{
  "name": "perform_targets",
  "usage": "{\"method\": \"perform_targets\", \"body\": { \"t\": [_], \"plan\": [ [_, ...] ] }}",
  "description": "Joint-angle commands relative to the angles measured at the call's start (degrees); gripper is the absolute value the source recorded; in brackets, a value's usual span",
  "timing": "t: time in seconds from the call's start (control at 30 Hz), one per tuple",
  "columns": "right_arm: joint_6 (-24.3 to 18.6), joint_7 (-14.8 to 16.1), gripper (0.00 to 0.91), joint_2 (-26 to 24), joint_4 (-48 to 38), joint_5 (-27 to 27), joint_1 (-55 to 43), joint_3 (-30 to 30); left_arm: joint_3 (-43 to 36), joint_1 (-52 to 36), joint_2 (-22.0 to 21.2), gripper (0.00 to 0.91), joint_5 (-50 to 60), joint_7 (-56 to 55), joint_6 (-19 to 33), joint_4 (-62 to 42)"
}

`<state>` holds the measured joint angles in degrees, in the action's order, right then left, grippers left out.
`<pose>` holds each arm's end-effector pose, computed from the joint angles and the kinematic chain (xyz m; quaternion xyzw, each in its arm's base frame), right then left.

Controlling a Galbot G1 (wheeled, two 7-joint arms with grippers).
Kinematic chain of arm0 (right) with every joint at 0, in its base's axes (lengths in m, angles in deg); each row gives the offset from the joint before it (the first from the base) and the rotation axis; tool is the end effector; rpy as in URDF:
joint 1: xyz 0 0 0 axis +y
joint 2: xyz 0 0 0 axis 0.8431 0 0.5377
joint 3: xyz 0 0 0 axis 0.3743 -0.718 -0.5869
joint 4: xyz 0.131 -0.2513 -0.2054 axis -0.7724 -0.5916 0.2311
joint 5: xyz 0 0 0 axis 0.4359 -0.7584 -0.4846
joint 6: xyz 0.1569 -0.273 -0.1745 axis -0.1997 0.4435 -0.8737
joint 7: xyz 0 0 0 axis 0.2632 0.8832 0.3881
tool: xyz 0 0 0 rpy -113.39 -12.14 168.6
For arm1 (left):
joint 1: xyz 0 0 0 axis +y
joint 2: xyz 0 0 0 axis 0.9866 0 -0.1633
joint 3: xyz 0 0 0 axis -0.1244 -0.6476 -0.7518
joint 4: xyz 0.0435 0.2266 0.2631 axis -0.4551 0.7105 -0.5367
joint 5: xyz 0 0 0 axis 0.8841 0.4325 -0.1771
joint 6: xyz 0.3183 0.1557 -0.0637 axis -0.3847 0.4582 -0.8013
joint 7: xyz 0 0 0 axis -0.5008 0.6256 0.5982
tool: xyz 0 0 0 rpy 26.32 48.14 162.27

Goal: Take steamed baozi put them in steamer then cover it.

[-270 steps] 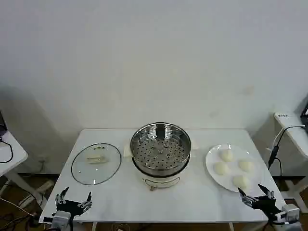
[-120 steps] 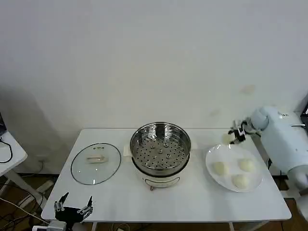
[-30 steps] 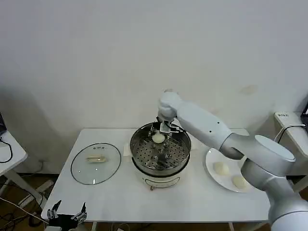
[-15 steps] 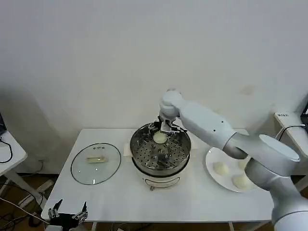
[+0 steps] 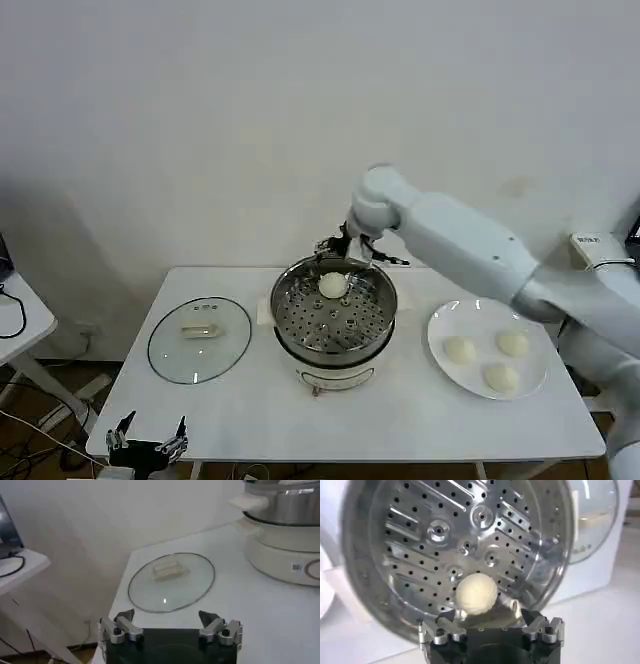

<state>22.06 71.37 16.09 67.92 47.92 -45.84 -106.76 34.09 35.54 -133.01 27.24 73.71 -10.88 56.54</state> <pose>0.5577 0.0718 -0.0227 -0.5714 0.2413 -0.7842 0.0207 0.1128 0.0725 -0.2581 0.0413 -0.9540 -0.1441 0.2595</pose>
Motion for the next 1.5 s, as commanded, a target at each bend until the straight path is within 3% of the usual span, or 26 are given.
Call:
{"method": "perform_targets", "body": {
  "t": [0.03, 0.2, 0.33, 0.37, 0.43, 0.57, 0.63, 0.77, 0.9, 1.5],
  "plan": [
    [11.23, -0.95, 0.907, -14.63, 8.80, 16.29, -2.09, 0.31, -0.08, 0.06, 0.20, 0.907, -0.01, 0.09, -0.06, 0.85],
    [16.47, -3.07, 0.907, -23.71, 11.38, 21.06, -1.86, -0.66, -0.57, -0.73, 0.69, 0.907, -0.12, 0.35, -0.14, 0.98],
    [26.11, -5.23, 0.907, -31.81, 14.87, 23.48, 0.12, -1.46, -1.38, -1.58, 1.19, 0.907, -0.18, 0.28, -0.14, 0.24],
    [26.11, -5.23, 0.907, -31.81, 14.87, 23.48, 0.12, -1.46, -1.61, -1.69, 1.44, 0.907, -0.21, 0.33, -0.15, 0.08],
    [31.27, -4.43, 0.907, -35.75, 17.47, 23.50, 2.80, 0.22, -2.07, -1.79, 2.17, 0.907, -0.29, 0.45, -0.15, -0.02],
    [33.31, -3.45, 0.907, -40.62, 19.98, 22.76, 9.58, 6.02, -2.27, -2.86, 2.54, 0.907, -0.93, 0.79, -0.53, 0.08],
    [34.39, -2.75, 0.907, -43.92, 21.27, 22.07, 17.61, 12.41, -2.32, -3.45, 2.55, 0.907, -1.19, 0.87, -0.71, 0.01],
    [35.08, -2.38, 0.907, -46.32, 20.65, 21.17, 22.63, 14.97, -2.44, -3.29, 2.98, 0.907, -1.35, 0.83, -0.72, -0.08],
    [36.55, -2.46, 0.907, -45.44, 18.63, 20.29, 24.82, 14.88, -2.39, -2.95, 3.09, 0.907, -1.40, 0.68, -0.65, -0.10],
    [36.59, -3.80, 0.907, -27.59, 0.29, 16.46, 26.45, 11.71, -1.75, -3.62, 2.47, 0.907, -1.15, 0.78, -0.68, -2.15]
  ]
}}
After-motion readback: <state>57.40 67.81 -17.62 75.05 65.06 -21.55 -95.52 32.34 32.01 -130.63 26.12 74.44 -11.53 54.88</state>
